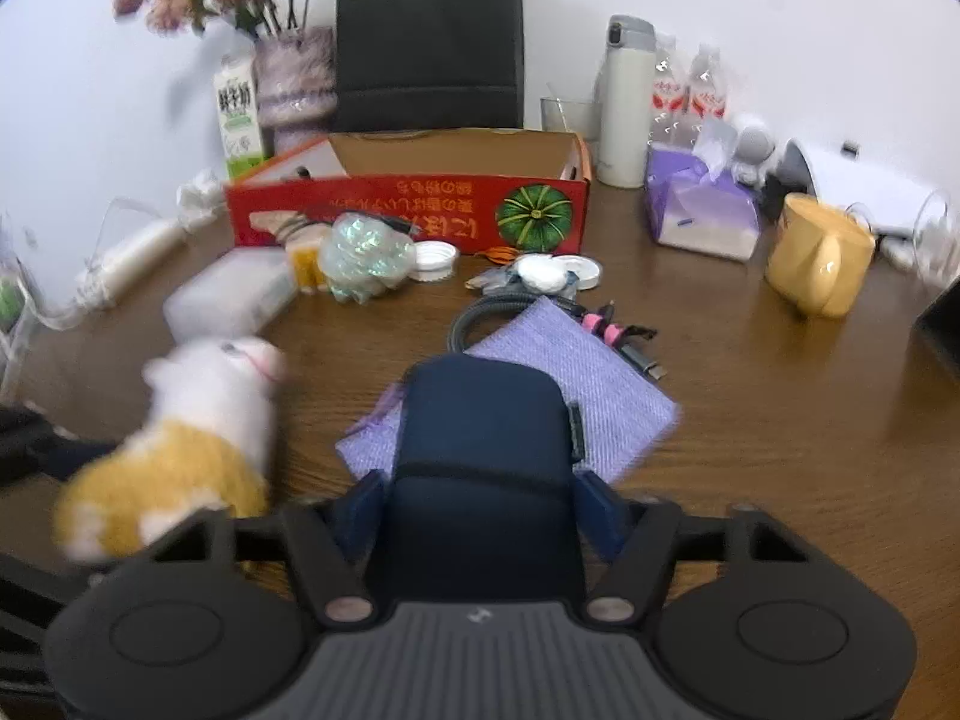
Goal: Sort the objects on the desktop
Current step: 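Carry the sheep and navy case into the cardboard box while both tools open to release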
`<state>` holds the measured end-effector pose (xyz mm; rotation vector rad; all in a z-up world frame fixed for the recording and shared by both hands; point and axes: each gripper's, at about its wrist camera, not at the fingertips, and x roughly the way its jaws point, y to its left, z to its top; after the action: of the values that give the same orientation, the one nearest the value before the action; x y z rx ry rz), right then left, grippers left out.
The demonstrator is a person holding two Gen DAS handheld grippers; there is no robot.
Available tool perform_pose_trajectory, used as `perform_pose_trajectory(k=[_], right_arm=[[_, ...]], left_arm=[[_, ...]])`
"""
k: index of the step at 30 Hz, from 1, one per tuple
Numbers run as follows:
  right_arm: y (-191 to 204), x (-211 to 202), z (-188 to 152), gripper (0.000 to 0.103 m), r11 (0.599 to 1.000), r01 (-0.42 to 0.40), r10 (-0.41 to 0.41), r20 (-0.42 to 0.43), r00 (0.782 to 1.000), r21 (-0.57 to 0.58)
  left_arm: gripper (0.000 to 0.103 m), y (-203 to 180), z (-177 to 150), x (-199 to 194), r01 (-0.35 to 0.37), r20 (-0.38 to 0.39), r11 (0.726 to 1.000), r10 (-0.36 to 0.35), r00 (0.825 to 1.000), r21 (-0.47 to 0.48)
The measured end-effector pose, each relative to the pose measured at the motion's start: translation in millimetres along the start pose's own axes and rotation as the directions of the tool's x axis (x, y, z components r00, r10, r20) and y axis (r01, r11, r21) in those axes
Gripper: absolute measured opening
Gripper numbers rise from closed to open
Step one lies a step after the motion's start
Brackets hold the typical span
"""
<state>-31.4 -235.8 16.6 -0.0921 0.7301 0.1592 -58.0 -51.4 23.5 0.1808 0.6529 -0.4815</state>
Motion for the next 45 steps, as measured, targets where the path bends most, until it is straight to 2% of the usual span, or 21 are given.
perform_pose_trajectory(k=[2,3,4,8,12,15,20,23,26,29,32,35,37,39,40,41,43,44,45], right_arm=[[4,1,-1,0.064,0.999,0.017,-0.017,-0.009,1.000,-0.034],[3,-1,-1,0.059,0.999,0.012,-0.012,-0.005,1.000,-0.039],[1,-4,0,0.058,1.000,0.000,0.000,0.001,1.000,-0.027],[-15,-19,3,0.057,0.996,-0.075,0.074,0.029,0.997,0.053],[-26,-47,18,0.057,0.982,-0.160,0.150,0.099,0.984,0.105],[-38,-62,37,0.057,0.962,-0.224,0.198,0.165,0.966,0.155],[-49,-59,91,0.057,0.964,-0.200,0.148,0.273,0.951,0.176],[-55,-33,141,0.058,0.963,-0.203,0.143,0.299,0.943,0.179],[-60,22,200,0.058,0.963,-0.184,0.133,0.244,0.961,0.199],[-55,104,251,0.058,0.970,-0.133,0.109,0.123,0.986,0.202],[-50,189,285,0.058,0.980,-0.046,0.051,-0.023,0.998,0.194],[-44,245,300,0.058,0.988,0.010,0.009,-0.124,0.992,0.152],[-40,275,304,0.058,0.991,0.040,-0.015,-0.185,0.983,0.131],[-38,300,306,0.058,0.992,0.073,-0.047,-0.236,0.971,0.107],[-39,307,306,0.058,0.991,0.089,-0.062,-0.248,0.967,0.100],[-36,312,306,0.059,0.991,0.109,-0.087,-0.246,0.965,0.078],[-30,318,303,0.063,0.991,0.132,-0.126,-0.238,0.963,0.009],[-27,319,302,0.068,0.991,0.130,-0.129,-0.236,0.963,-0.011],[-26,319,302,0.072,0.993,0.118,-0.117,-0.231,0.966,-0.007]], left_arm=[[0.047,2,-3,-3,-0.007,0.004,1.000,0.007,1.000,-0.022],[0.046,4,-3,-4,-0.005,0.007,0.999,0.006,1.000,-0.032],[0.046,5,-3,-5,-0.006,0.008,0.999,0.007,1.000,-0.041],[0.045,7,3,-20,-0.028,0.044,0.998,0.031,0.999,-0.065],[0.045,19,22,-38,-0.059,0.096,0.992,0.069,0.993,-0.109],[0.045,36,48,-39,-0.092,0.114,0.983,0.111,0.987,-0.160],[0.045,66,119,-16,-0.166,0.121,0.965,0.193,0.974,-0.204],[0.046,93,173,16,-0.192,0.101,0.959,0.216,0.971,-0.210],[0.046,126,220,66,-0.237,0.036,0.941,0.252,0.967,-0.241],[0.046,160,253,133,-0.265,-0.045,0.925,0.263,0.964,-0.271],[0.046,188,267,203,-0.330,-0.188,0.908,0.287,0.939,-0.260],[0.047,209,276,242,-0.366,-0.237,0.887,0.305,0.922,-0.282],[0.048,218,279,264,-0.373,-0.285,0.886,0.295,0.912,-0.277],[0.049,223,280,282,-0.399,-0.335,0.883,0.308,0.890,-0.249],[0.050,224,279,286,-0.405,-0.341,0.881,0.313,0.886,-0.245],[0.054,222,279,289,-0.410,-0.338,0.880,0.320,0.885,-0.239],[0.070,218,276,292,-0.410,-0.322,0.888,0.334,0.886,-0.209],[0.085,217,274,294,-0.409,-0.317,0.892,0.339,0.886,-0.190],[0.087,216,274,296,-0.409,-0.310,0.895,0.344,0.886,-0.176]])
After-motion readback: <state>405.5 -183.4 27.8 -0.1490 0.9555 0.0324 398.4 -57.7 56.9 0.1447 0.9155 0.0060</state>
